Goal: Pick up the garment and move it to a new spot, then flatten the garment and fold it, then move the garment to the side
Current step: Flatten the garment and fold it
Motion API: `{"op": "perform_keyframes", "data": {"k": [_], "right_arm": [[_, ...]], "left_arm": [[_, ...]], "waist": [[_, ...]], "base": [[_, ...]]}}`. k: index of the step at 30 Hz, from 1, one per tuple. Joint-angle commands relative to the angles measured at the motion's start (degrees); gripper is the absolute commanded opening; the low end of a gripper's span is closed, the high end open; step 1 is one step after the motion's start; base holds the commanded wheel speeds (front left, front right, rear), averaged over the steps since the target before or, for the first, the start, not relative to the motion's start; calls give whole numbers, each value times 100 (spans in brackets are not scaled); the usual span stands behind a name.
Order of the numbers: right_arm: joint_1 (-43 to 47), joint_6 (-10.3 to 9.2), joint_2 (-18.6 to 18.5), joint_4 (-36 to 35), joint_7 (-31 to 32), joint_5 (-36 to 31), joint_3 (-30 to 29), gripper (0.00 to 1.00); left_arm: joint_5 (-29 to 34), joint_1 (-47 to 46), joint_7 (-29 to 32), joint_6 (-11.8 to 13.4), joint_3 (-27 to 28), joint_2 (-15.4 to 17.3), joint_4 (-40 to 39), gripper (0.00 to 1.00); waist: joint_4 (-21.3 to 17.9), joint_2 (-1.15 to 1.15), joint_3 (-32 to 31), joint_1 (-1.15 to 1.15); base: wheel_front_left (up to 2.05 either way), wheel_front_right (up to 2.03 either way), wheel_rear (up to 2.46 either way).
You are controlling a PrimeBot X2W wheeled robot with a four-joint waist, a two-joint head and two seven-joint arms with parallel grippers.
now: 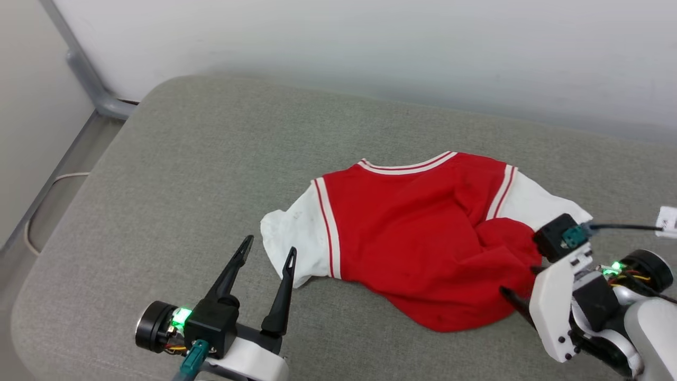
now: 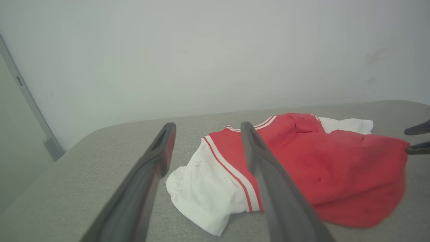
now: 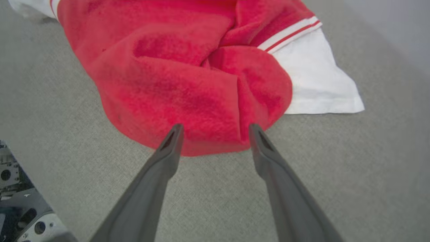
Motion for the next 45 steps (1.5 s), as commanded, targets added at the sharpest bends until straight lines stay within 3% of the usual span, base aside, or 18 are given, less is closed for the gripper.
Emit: {"op": "perform_keyframes", "data": {"k": [1, 5, 8, 18, 19, 20, 21, 28, 33, 39, 45], "right_arm": [[-179, -3, -7, 40, 278, 107, 90, 100], [-766, -5, -229, 308, 1259, 235, 440, 100], [-1107, -4, -370, 620, 1623, 207, 717, 100], [-1337, -2, -570, 1850, 1501, 751, 1494, 100], [-1300, -2, -579, 1964, 1512, 825, 1552, 73], [-1268, -2, -587, 2045, 1495, 886, 1607, 20], [-1185, -3, -618, 2184, 1422, 1126, 1666, 0], [-920, -4, -761, 2127, 1403, 1600, 1573, 0], [-431, -5, -860, 1929, 1326, 1842, 1177, 0], [664, -5, -909, 1572, 1301, 2034, 430, 0], [1930, -5, -628, 1005, 1313, 1946, -514, 0]], "left_arm": [[-4, 45, -13, -24, -5, -12, 27, 100], [57, -63, -14, -75, -32, -132, 33, 100], [85, -124, -14, -123, -74, -224, 41, 100], [165, -216, -14, -226, -78, -430, 110, 100], [171, -212, -15, -229, -63, -437, 118, 100], [166, -206, -15, -227, -45, -447, 120, 100], [186, -149, -15, -219, 30, -454, 130, 100], [211, -12, -15, -296, 142, -385, 236, 100], [242, 74, -15, -322, 223, -349, 267, 100], [238, 211, -15, -338, 291, -377, 300, 100], [262, 284, -15, -371, 339, -383, 364, 100]], "waist": [[153, 0, 69, 0], [398, 0, 192, 0], [565, 0, 282, 0], [908, 0, 467, 0], [917, 0, 464, 0], [919, 0, 462, 0], [862, 0, 415, 0], [440, 0, 115, 0], [71, 0, -121, 0], [-301, 0, -288, 0], [-540, 0, -324, 0]], "base": [[0, 0, 0], [0, 0, 0], [0, 0, 0], [0, 0, 0], [0, 0, 0], [0, 0, 0], [0, 0, 0], [0, 0, 0], [0, 0, 0], [0, 0, 0], [0, 0, 0]]}}
